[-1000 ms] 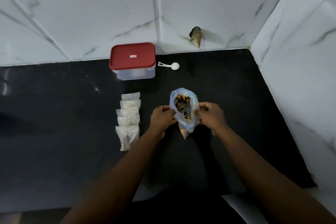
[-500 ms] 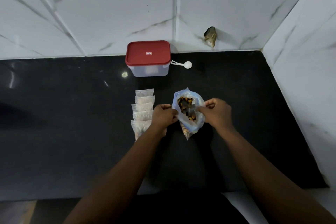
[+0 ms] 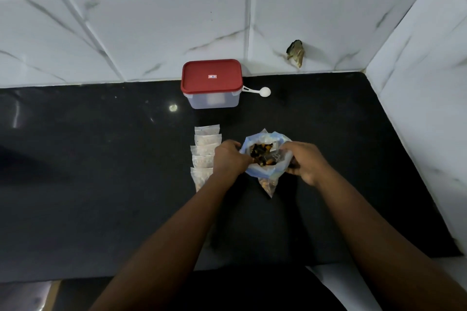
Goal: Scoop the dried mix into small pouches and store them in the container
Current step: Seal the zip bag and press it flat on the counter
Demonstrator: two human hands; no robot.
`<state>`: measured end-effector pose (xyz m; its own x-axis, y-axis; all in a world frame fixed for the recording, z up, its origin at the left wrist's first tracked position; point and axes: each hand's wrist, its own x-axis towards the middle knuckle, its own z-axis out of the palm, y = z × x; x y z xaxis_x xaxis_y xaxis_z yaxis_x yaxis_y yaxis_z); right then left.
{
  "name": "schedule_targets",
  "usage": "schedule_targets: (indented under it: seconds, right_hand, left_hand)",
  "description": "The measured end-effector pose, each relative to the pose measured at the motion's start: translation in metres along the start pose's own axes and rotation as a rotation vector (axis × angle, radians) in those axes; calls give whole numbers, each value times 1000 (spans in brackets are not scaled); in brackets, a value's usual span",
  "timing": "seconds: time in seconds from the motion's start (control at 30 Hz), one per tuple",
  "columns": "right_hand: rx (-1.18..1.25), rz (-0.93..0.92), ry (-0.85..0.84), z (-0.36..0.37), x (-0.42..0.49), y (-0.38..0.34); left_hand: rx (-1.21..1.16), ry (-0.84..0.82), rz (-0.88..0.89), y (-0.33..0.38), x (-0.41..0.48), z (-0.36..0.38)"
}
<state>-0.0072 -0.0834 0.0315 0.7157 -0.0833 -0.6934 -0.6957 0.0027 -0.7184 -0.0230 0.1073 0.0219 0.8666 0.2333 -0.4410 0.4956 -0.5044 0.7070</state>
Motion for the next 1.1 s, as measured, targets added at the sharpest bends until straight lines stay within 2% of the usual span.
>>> schedule_targets:
  seconds: [0.1,0.2,0.3,0.4,0.5,0.57,0.67,0.77,0.87,0.97,1.1]
  right_hand:
    - [134,83,-132,-2,-6,-2]
    - [217,140,-185,-9,-4,-2]
    - [205,113,-203,-14,-3,0]
    - [161,56,-207,-15,-6,-1]
    - [61,-20,-150,-13,-5,-3]
    - [-62,-93,-79,-13,-2,-3]
    - [-365,-259,134,-14,2,1]
    - [-674,-498,341,-13,2,6]
    - [-804,-624,451,-8,5,14]
    - [-771,-564,425,-5,5,13]
    - [-561,-334,197,-8,-3,3]
  left_hand:
    - [-95,-80,-93,0,-1,-1]
    - [-285,-153,-189,1,-1,-4]
    - [-529,-200,-306,2,-1,-9]
    - [-628,-255,-310,4,-2,-14]
    - [-577,-219,-244,4,-3,-16]
    - [-430,-165,-179,1,0,-15]
    - [-131,-39,-28,-3,5,-15]
    - [66,83,109,-5,4,-15]
    - [176,123,146,-3,1,-11]
    - [149,72,148,-1,2,-6]
    - [-76,-118,58,6,3,-11]
